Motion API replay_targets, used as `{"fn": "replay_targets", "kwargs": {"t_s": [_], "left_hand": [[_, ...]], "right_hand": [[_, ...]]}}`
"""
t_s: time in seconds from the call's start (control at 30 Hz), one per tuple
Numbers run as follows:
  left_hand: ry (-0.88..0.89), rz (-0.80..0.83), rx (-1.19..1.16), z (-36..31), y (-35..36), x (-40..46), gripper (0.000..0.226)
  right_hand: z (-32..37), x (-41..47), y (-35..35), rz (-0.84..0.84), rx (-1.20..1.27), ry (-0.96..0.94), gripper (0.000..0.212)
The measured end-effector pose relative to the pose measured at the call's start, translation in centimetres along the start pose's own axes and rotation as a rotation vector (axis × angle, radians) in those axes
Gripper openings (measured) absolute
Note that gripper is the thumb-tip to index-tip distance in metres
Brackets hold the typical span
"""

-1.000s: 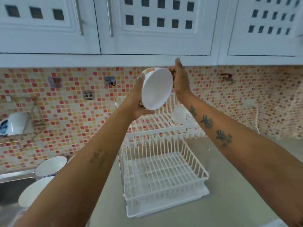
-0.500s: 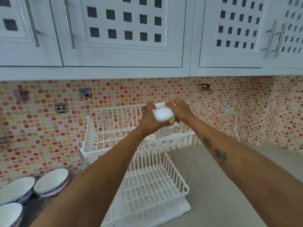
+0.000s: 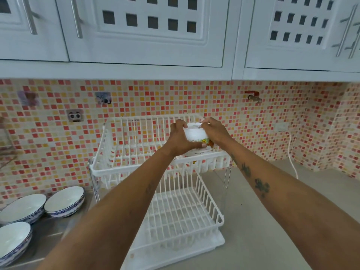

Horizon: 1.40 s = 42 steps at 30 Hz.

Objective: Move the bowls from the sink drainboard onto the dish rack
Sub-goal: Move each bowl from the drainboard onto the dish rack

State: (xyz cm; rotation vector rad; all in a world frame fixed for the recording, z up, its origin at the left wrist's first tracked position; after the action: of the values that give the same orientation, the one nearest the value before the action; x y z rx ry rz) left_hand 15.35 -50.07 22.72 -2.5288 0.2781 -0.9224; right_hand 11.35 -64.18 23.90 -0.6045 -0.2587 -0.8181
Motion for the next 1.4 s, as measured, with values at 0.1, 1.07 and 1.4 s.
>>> {"fn": "replay_targets", "kwargs": {"t_s": [0.1, 1.07, 1.4], "left_hand": [[0.018, 0.019, 0.034, 0.2, 0.4, 0.0, 0.087], [-0.643, 0.217, -0.357, 5.1, 2.6, -0.3, 0.086], [-0.693, 0.043, -0.389, 2.7, -2.5, -1.5, 0.098]], "right_hand": [[-0.3, -0.3, 0.8, 0.095, -0.048, 0.007, 0.027], [-3.6, -1.4, 1.6, 0.279, 0.361, 0.549, 0.039], [4.4, -2.9, -3.0, -0.475, 0.012, -0.236, 0.04]]}}
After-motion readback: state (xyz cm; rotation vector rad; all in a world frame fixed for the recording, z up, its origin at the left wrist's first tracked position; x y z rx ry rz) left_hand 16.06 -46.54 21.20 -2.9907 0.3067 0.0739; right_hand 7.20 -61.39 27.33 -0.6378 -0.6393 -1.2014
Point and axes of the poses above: each hand's wrist, its own x-axis towards the middle knuckle, its own y-axis out of the palm, z = x × y, the point moved 8 cm from there along x, towards the middle knuckle, and after that the axes turned 14 degrees about -z, right-handed, at the moved point
